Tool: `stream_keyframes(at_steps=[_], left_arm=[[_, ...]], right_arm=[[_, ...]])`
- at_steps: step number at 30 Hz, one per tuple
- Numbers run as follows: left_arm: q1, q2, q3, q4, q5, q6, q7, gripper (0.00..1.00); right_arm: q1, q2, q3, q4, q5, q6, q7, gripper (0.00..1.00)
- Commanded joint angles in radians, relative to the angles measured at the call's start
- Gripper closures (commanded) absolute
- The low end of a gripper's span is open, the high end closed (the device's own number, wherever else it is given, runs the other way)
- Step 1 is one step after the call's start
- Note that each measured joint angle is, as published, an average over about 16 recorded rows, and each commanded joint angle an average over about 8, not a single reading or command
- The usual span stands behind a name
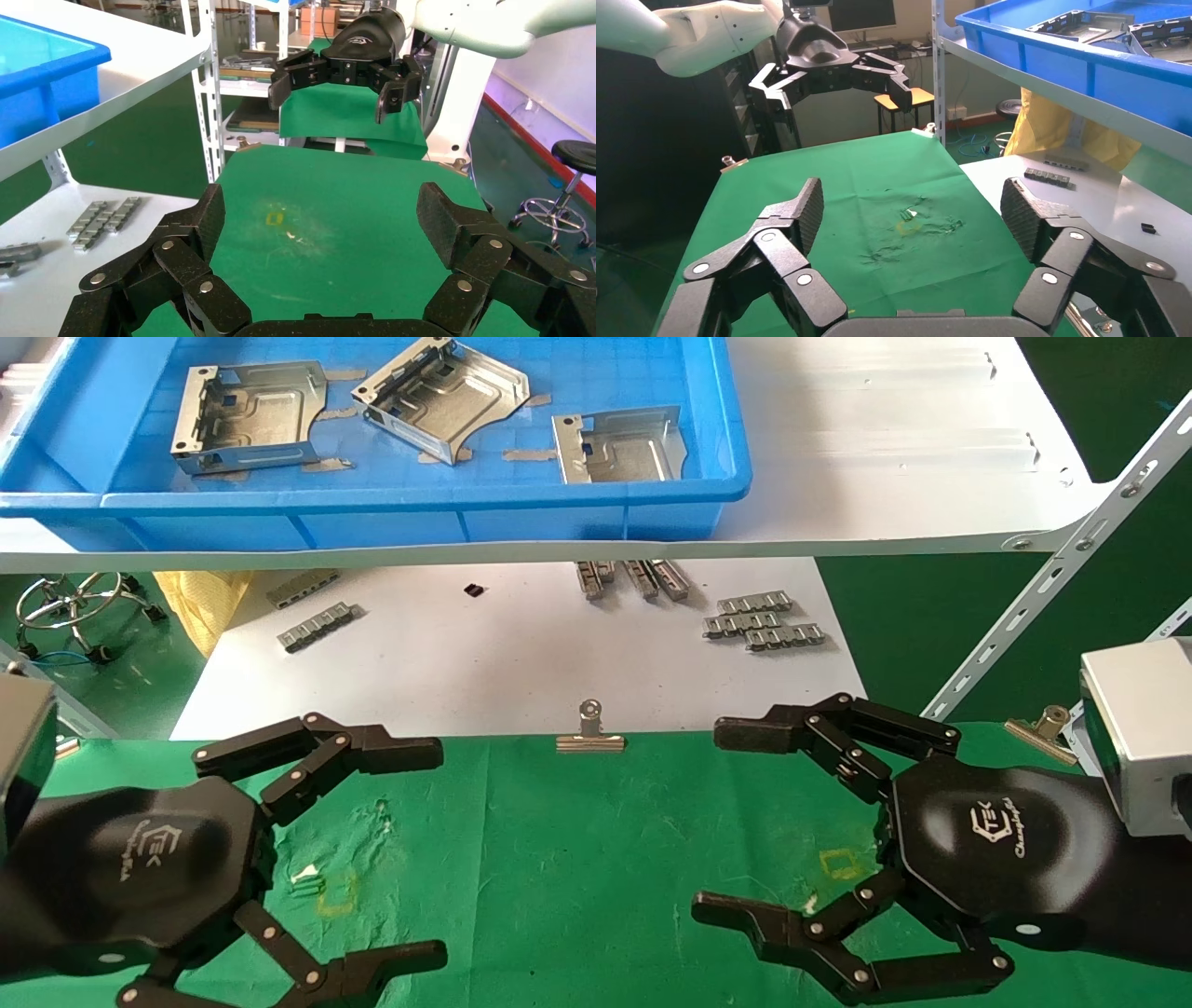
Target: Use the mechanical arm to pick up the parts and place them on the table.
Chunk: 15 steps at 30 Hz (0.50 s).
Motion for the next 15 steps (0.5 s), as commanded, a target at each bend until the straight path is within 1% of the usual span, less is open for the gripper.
stream_keyframes(at_steps=[1,15], left_arm=[[0.000,0.000,0.000,0.000,0.000,0.000,0.000,0.00],[0.000,0.000,0.000,0.000,0.000,0.000,0.000,0.00]], right_arm=[[0.000,0.000,0.000,0.000,0.000,0.000,0.000,1.00],[0.000,0.000,0.000,0.000,0.000,0.000,0.000,1.00]])
